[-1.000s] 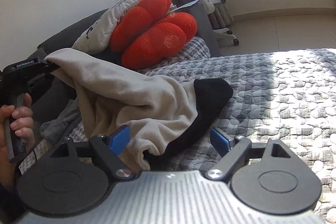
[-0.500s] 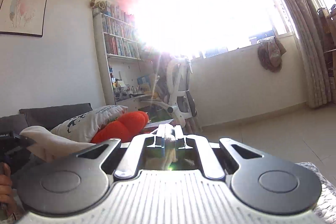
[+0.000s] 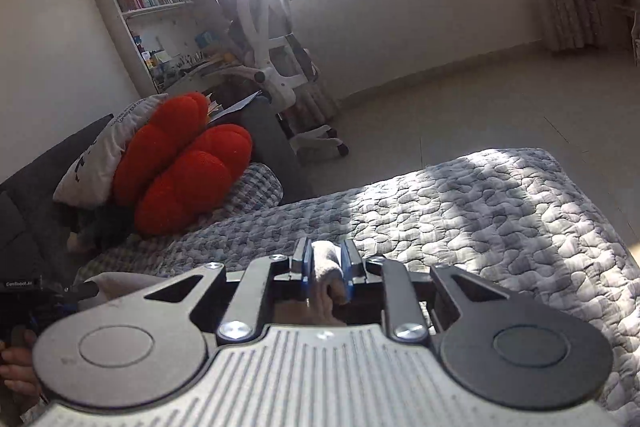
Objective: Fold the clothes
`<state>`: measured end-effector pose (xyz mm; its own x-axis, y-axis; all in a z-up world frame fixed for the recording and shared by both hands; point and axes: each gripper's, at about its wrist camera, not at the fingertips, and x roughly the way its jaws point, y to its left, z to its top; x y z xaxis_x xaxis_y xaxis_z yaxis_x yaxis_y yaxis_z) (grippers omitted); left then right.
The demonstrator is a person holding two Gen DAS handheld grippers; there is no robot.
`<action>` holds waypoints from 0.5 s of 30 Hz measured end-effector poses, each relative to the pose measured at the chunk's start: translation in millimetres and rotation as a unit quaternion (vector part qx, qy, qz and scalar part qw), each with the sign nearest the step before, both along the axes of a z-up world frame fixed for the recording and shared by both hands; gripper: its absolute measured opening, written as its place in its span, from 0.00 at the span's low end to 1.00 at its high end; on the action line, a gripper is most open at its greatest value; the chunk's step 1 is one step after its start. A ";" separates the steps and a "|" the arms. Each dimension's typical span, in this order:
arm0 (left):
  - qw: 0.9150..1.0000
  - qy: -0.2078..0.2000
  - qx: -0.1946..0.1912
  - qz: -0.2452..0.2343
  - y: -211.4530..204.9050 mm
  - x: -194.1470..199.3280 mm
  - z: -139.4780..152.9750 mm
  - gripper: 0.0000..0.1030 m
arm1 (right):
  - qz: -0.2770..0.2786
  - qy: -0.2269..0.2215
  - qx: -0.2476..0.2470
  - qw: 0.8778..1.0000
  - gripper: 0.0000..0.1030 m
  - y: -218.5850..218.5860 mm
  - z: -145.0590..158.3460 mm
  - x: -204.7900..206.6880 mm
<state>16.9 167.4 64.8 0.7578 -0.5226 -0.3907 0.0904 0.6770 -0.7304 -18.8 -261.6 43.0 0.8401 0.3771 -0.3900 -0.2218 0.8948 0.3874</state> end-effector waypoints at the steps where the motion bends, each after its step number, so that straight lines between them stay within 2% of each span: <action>1: 1.000 -0.006 0.003 -0.002 -1.5 -1.9 0.9 0.25 | 0.009 -0.006 -0.012 1.000 0.59 10.6 2.7 1.2; 2: 1.000 -0.010 0.004 -0.004 -2.6 -3.1 1.5 0.25 | 0.017 -0.012 -0.024 0.999 0.72 18.9 4.0 1.0; 7: 1.000 -0.014 0.004 -0.010 -5.4 -3.3 1.9 0.25 | 0.026 -0.036 -0.105 0.993 0.73 51.8 3.4 1.6; 10: 0.999 -0.023 -0.007 -0.027 -8.1 -4.4 2.4 0.25 | 0.044 -0.074 -0.128 0.988 0.73 67.6 7.3 -5.5; 12: 0.998 -0.037 -0.012 -0.042 -10.2 -6.8 6.2 0.25 | 0.073 -0.109 -0.153 0.979 0.73 85.3 12.9 -15.8; 14: 0.998 -0.054 -0.002 -0.045 -12.6 -10.6 12.2 0.44 | 0.098 -0.140 -0.187 0.967 0.82 106.8 13.9 -27.3; 15: 0.997 -0.062 0.012 -0.039 -14.0 -13.0 15.3 0.62 | 0.111 -0.151 -0.195 0.963 0.87 116.8 12.7 -31.2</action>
<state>3.8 153.4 80.1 0.7591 -0.5728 -0.3094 0.2323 0.6823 -0.6932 -50.0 -144.8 55.7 0.8534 0.4345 -0.2879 -0.4738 0.8769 -0.0809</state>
